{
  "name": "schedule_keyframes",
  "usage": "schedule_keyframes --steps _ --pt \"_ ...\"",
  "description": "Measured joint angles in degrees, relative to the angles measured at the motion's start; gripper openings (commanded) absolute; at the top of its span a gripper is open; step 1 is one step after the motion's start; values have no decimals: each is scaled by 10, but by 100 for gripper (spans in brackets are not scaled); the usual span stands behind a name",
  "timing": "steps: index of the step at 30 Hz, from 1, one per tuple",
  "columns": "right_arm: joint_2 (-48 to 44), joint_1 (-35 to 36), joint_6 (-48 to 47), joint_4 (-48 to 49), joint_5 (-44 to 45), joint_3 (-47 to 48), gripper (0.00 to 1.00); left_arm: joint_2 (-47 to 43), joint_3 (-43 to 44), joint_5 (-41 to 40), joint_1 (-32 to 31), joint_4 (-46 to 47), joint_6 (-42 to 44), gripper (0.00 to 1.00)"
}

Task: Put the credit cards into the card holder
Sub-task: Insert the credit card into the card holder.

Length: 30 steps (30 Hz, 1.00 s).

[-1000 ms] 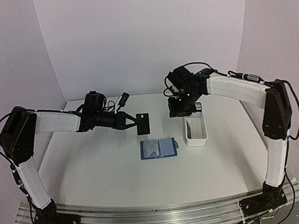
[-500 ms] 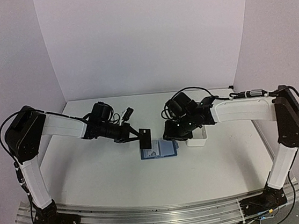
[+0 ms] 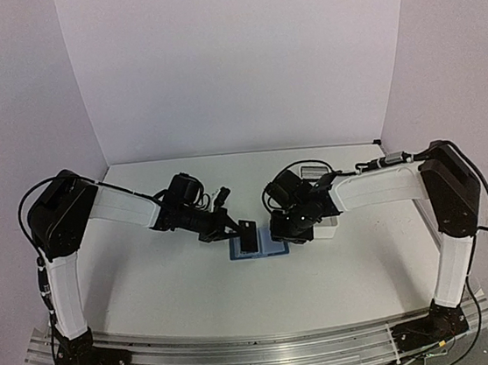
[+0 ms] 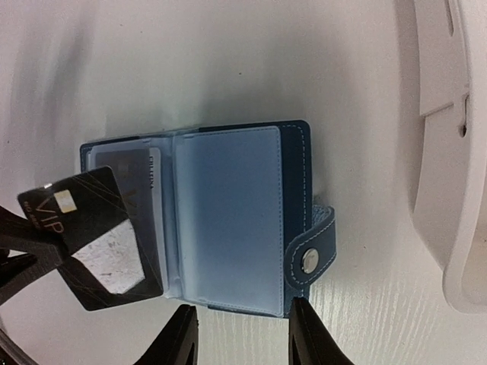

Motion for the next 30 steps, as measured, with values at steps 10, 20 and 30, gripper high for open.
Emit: schedule_keyframes --steps 10,20,30 --pt "63 0 4 3 28 29 38 20 62 6 2 0 -16 0" --pt "75 0 3 7 43 36 38 49 64 -25 2 -5 -24 0" --pt "84 0 9 16 37 36 37 54 66 -43 2 -5 -33 0"
